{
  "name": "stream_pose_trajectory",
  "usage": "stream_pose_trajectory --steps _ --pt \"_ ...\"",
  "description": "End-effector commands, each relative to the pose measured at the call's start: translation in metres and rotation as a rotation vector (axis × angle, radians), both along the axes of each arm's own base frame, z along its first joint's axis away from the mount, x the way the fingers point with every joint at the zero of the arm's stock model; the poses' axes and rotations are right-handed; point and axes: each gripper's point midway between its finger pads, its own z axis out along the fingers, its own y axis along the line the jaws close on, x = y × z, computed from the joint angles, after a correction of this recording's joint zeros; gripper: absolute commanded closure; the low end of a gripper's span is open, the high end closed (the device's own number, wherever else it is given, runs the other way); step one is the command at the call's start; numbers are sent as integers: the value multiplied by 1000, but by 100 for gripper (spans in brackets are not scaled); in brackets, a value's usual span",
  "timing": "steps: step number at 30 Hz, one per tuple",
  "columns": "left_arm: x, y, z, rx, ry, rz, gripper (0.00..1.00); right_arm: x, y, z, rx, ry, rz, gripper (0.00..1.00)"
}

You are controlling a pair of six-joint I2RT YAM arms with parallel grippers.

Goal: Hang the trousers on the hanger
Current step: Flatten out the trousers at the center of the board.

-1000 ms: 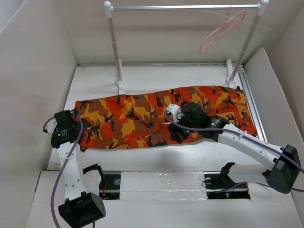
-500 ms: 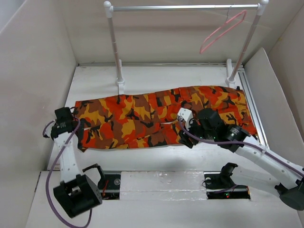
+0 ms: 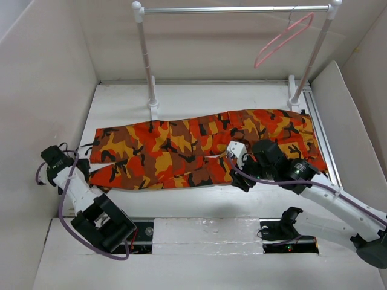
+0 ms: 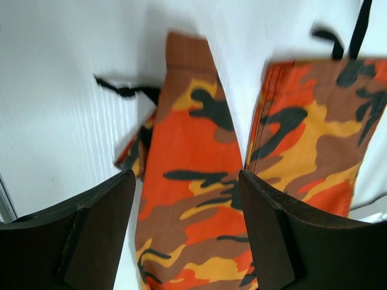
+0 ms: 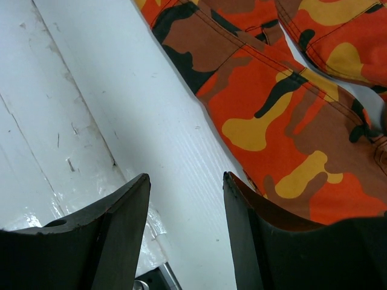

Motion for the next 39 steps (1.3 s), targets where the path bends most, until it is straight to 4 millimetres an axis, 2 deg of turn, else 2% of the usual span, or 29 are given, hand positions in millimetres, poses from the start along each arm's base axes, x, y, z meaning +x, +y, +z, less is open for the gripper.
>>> stream_pose_trajectory --steps 1,5,9,12,13,15,20,25,32,34,39 --pt "-8 20 -7 -1 -30 -9 34 4 7 9 10 -15 28 43" --pt "-19 45 -5 29 -14 16 34 4 8 5 6 -5 33 43" --pt "-6 58 -2 32 -52 -9 35 7 10 1 -2 0 26 43" --pt "7 56 -5 15 -116 -42 40 9 13 -1 -7 8 26 43" --pt "6 55 -11 13 -114 -40 45 12 14 -2 -10 8 24 43" --pt "6 53 -18 2 -115 -43 46 14 16 -1 -15 10 22 43" --pt "10 51 -32 -24 -127 -48 61 24 14 2 -33 -5 -14 44" --pt "1 49 -45 -29 -87 -23 61 35 3 5 -42 -12 -66 44" --pt "0 57 -42 24 -90 0 62 44 -10 1 -32 5 -94 44" --pt "3 59 -43 30 -106 -4 73 44 -11 2 -22 4 -99 45" --pt "8 65 -40 65 -135 -5 83 42 -15 0 -24 15 -103 45"
